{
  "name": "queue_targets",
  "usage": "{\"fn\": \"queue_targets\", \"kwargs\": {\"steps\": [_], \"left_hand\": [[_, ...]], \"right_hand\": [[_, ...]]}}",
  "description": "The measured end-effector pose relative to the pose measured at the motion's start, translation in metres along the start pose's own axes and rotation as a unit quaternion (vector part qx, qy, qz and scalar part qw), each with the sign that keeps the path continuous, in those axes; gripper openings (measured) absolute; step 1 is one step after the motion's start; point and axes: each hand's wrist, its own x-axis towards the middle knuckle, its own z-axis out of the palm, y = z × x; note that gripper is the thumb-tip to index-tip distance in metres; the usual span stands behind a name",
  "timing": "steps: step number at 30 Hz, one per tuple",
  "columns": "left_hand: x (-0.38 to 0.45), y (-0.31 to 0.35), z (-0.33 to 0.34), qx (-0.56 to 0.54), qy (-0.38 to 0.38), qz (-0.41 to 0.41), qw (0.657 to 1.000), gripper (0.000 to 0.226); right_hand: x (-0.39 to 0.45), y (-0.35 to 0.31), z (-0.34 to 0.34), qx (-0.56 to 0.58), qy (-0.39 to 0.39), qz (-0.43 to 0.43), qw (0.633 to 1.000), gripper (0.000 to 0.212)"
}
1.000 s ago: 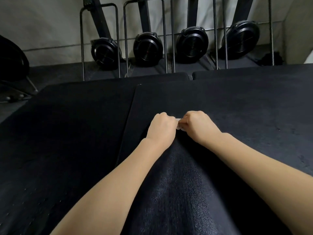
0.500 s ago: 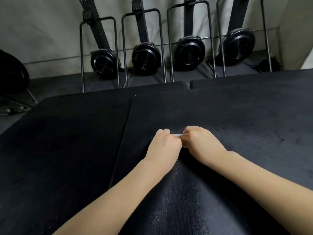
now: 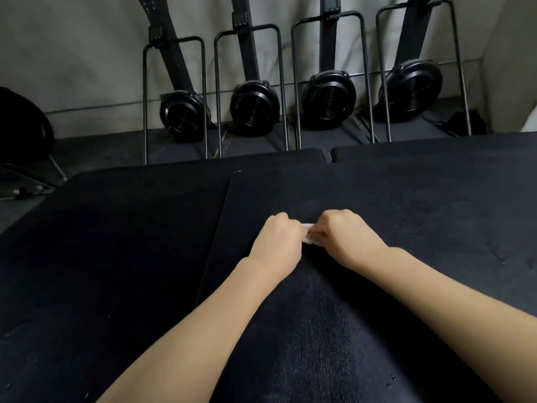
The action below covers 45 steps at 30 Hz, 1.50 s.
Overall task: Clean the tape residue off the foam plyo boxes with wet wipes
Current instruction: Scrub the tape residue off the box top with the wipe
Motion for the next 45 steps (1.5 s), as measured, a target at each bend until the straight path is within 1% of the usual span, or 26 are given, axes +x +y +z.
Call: {"fn": "queue_targets", "kwargs": {"steps": [1, 3, 4, 6, 8, 9, 12, 14, 16, 17, 19, 20, 23, 27, 30, 33, 34, 35, 36, 37, 39, 42, 45], "left_hand": [[-0.009, 0.002, -0.002, 0.005, 0.003, 0.012, 1.000, 0.037], [-0.026, 0.009, -0.002, 0.026, 0.030, 0.025, 0.999, 0.028], [-0.033, 0.012, -0.004, 0.051, 0.023, 0.032, 0.998, 0.028], [-0.034, 0.011, 0.005, 0.078, 0.014, 0.046, 0.996, 0.034], [-0.024, 0.007, 0.011, 0.086, 0.041, 0.037, 0.995, 0.038], [-0.016, 0.005, 0.011, 0.066, 0.061, 0.041, 0.995, 0.038], [0.016, -0.003, 0.018, 0.037, 0.056, 0.049, 0.997, 0.028], [0.041, -0.014, 0.020, 0.035, 0.043, 0.020, 0.998, 0.022], [0.067, -0.026, 0.025, 0.032, 0.045, -0.005, 0.998, 0.027], [0.076, -0.030, 0.026, 0.033, 0.053, -0.006, 0.998, 0.030], [0.092, -0.038, 0.029, 0.034, 0.044, -0.022, 0.998, 0.032], [0.098, -0.040, 0.030, 0.023, 0.039, -0.033, 0.998, 0.032], [0.102, -0.043, 0.029, 0.014, 0.048, -0.044, 0.998, 0.035], [0.080, -0.030, 0.016, -0.002, 0.031, -0.056, 0.998, 0.030], [0.059, -0.023, 0.009, 0.010, 0.026, -0.033, 0.999, 0.022], [0.038, -0.020, 0.012, 0.013, 0.023, 0.001, 1.000, 0.026], [0.035, -0.020, 0.015, 0.015, 0.031, 0.016, 0.999, 0.034], [0.037, -0.021, 0.019, 0.028, 0.028, 0.033, 0.999, 0.034], [0.041, -0.023, 0.022, 0.048, 0.028, 0.045, 0.997, 0.028], [0.050, -0.026, 0.027, 0.064, 0.024, 0.049, 0.996, 0.026], [0.070, -0.031, 0.031, 0.078, 0.039, 0.045, 0.995, 0.028], [0.104, -0.042, 0.036, 0.089, 0.053, 0.024, 0.994, 0.021], [0.136, -0.057, 0.040, 0.087, 0.071, 0.002, 0.994, 0.019]], "right_hand": [[-0.011, -0.002, -0.003, 0.006, -0.003, -0.018, 1.000, 0.028], [-0.031, -0.004, -0.007, 0.020, -0.002, -0.048, 0.999, 0.030], [-0.037, -0.004, -0.007, 0.022, -0.001, -0.057, 0.998, 0.028], [-0.040, -0.004, -0.003, 0.009, -0.001, -0.067, 0.998, 0.023], [-0.032, -0.001, 0.003, -0.021, 0.002, -0.068, 0.997, 0.017], [-0.024, 0.001, 0.006, -0.031, 0.007, -0.069, 0.997, 0.016], [0.007, 0.010, 0.008, -0.038, 0.024, -0.060, 0.997, 0.013], [0.034, 0.017, 0.009, -0.038, 0.027, -0.046, 0.998, 0.013], [0.064, 0.026, 0.012, -0.025, 0.027, -0.017, 0.999, 0.015], [0.076, 0.029, 0.012, -0.008, 0.024, 0.000, 1.000, 0.019], [0.096, 0.034, 0.014, 0.025, 0.020, 0.028, 0.999, 0.028], [0.102, 0.036, 0.014, 0.033, 0.020, 0.036, 0.999, 0.027], [0.107, 0.035, 0.014, 0.024, 0.027, 0.037, 0.999, 0.017], [0.091, 0.025, 0.008, 0.024, 0.024, 0.037, 0.999, 0.016], [0.065, 0.017, 0.000, 0.044, 0.004, 0.031, 0.999, 0.018], [0.037, 0.014, 0.000, 0.032, 0.003, -0.030, 0.999, 0.017], [0.034, 0.015, 0.002, 0.025, 0.001, -0.044, 0.999, 0.016], [0.035, 0.016, 0.003, 0.022, -0.001, -0.049, 0.999, 0.015], [0.039, 0.017, 0.005, 0.016, -0.005, -0.050, 0.999, 0.015], [0.047, 0.019, 0.006, 0.007, -0.007, -0.046, 0.999, 0.015], [0.066, 0.021, 0.007, -0.010, -0.004, -0.032, 0.999, 0.015], [0.101, 0.028, 0.008, -0.012, 0.007, -0.007, 1.000, 0.016], [0.135, 0.035, 0.011, -0.005, 0.022, 0.030, 0.999, 0.013]]}}
